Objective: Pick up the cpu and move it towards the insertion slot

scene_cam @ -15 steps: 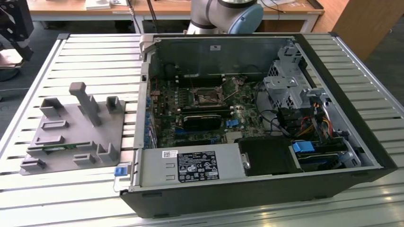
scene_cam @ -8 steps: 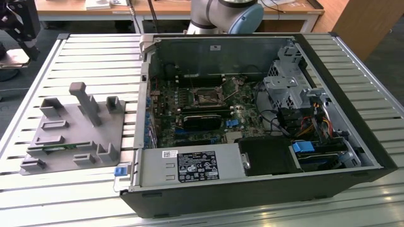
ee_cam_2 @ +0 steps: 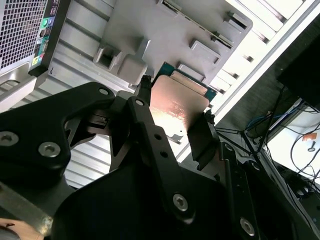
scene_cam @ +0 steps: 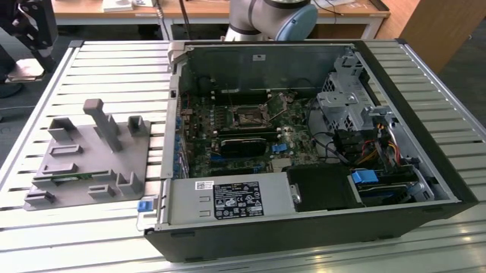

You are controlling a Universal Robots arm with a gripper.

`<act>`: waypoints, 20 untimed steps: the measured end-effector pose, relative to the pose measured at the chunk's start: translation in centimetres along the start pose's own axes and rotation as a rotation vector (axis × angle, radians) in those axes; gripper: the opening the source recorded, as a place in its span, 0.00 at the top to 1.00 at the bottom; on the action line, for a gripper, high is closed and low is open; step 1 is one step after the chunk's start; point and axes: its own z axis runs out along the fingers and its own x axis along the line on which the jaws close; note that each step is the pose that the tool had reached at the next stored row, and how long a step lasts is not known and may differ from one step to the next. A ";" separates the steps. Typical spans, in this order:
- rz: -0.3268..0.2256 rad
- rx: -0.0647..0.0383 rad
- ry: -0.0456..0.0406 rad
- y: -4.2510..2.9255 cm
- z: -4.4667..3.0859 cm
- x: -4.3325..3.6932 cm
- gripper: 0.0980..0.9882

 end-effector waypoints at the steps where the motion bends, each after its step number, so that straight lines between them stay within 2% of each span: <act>1: 0.000 0.000 0.0000 0.00 0.00 -0.16 0.50; 20: 0.000 0.000 0.0000 -0.04 -0.01 -2.36 0.50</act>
